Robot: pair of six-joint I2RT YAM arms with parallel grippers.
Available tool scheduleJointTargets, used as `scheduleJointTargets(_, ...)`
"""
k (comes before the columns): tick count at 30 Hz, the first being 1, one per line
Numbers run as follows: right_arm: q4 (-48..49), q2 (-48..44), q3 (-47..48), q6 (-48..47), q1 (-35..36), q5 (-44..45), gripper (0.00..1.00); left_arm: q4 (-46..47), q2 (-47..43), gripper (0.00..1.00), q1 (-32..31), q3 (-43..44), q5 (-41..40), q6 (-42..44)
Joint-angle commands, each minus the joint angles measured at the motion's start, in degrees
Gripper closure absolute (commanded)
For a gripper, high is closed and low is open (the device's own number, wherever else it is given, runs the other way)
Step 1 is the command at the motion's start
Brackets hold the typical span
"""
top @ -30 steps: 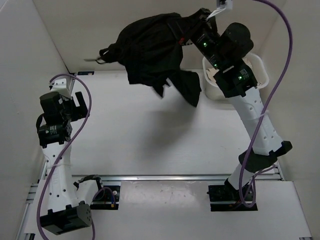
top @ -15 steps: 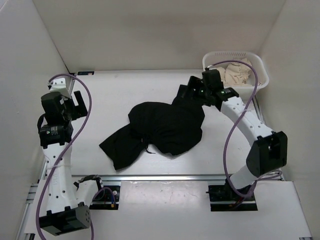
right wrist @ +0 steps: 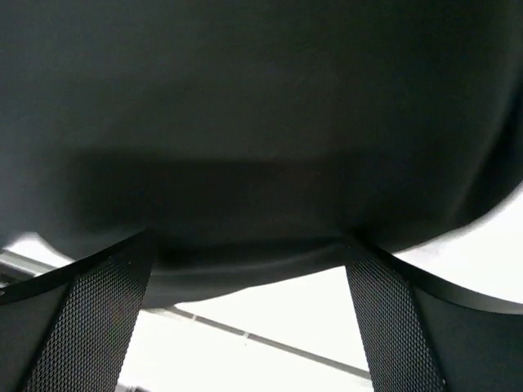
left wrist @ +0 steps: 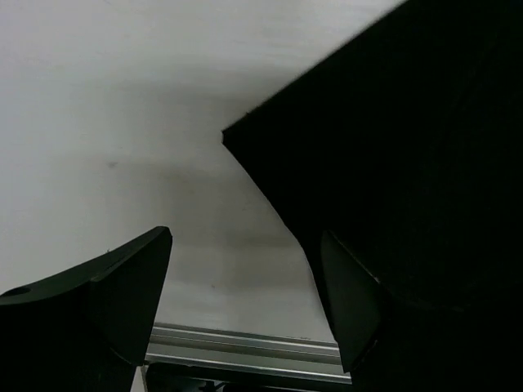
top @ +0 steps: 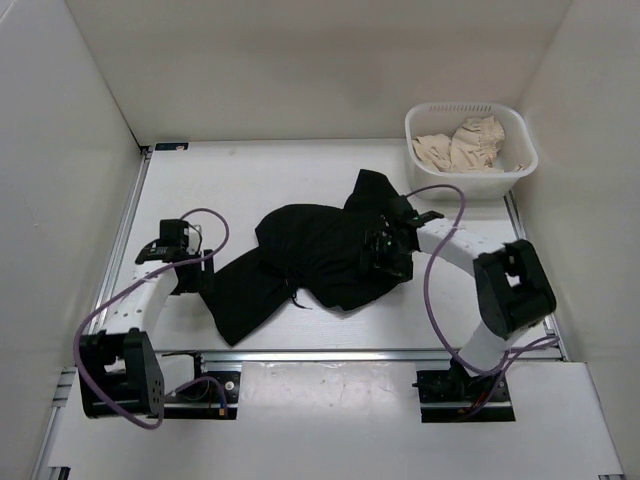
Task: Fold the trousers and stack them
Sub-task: Flatten the trousers out
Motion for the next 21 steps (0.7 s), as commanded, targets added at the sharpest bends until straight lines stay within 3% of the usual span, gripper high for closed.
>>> scheduleJointTargets(1, 2.14, 3.88, -0.51, 1.52, 0.55, -3.63, 0.01, 2.91, 1.56, 0.15, -1.81, -2.45, 1.27, -0.01)
scheduleJointTargets(2, 1.45, 5.02, 0.01, 0.65, 0.55, -3.63, 0.01, 3.62, 2.62, 0.15, -2.51, -3.08, 1.28, -0.01)
scheduleJointTargets(4, -0.12, 7.58, 1.24, -0.23, 0.55, -2.93, 0.14, 5.2, 5.69, 0.15, -3.22, -3.87, 0.67, -0.01)
scheduleJointTargets(5, -0.14, 8.11, 2.47, -0.76, -0.58, -2.92, 0.29, 5.73, 6.66, 0.15, -3.74, -4.4, 0.66, -0.01)
scheduleJointTargets(6, -1.09, 8.11, 3.09, -1.46, -1.12, -2.92, 0.63, 6.26, 8.5, 0.16, -3.75, -4.4, 0.66, -0.01)
scheduleJointTargets(8, -3.03, 7.5, 5.36, -2.34, -3.4, -1.53, 0.83, 6.79, 10.53, 0.21, -4.45, -5.45, 0.66, -0.01)
scheduleJointTargets(9, -4.08, 7.5, 6.42, -3.74, -4.36, -0.65, 0.94, 7.31, 12.28, 0.29, -5.15, -5.46, 0.66, -0.01)
scheduleJointTargets(11, -7.77, 6.79, 9.06, -5.85, -7.88, 0.68, 1.0, 7.84, 13.7, 0.47, -5.77, -6.07, 1.19, -0.01)
scheduleJointTargets(12, -9.35, 6.79, 12.72, -8.47, -9.19, 1.29, 1.0, 8.36, 14.22, 0.56, -5.77, -6.07, 1.19, -0.01)
scheduleJointTargets(14, -14.52, 6.79, 17.57, -11.47, -12.71, 5.13, 1.0, 8.37, 15.11, 0.66, -5.77, -6.07, 1.19, -0.01)
scheduleJointTargets(15, -16.29, 7.49, 23.43, -12.97, -13.59, 6.9, 1.0, 8.89, 15.8, 0.68, -5.77, -6.07, 1.19, -0.01)
scheduleJointTargets(16, -18.22, 8.37, 26.79, -16.11, -14.21, 8.4, 0.93, 8.9, 15.81, 0.69, -5.77, -6.07, -0.03, -0.01)
scheduleJointTargets(17, -22.42, 10.64, 30.3, -17.88, -14.74, 9.37, 0.73, 9.51, 15.81, 0.69, -5.77, -6.59, -2.04, -0.01)
scheduleJointTargets(19, -27.79, 13.55, 41.46, -22.01, -14.14, 8.6, 0.17, 9.51, 15.81, 0.71, -5.77, -6.6, -3.81, -0.01)
scheduleJointTargets(21, -31.06, 14.7, 45.97, -23.43, -12.3, 8.59, 0.08, 9.51, 14.15, 0.71, -5.77, -7.12, -6.8, -0.01)
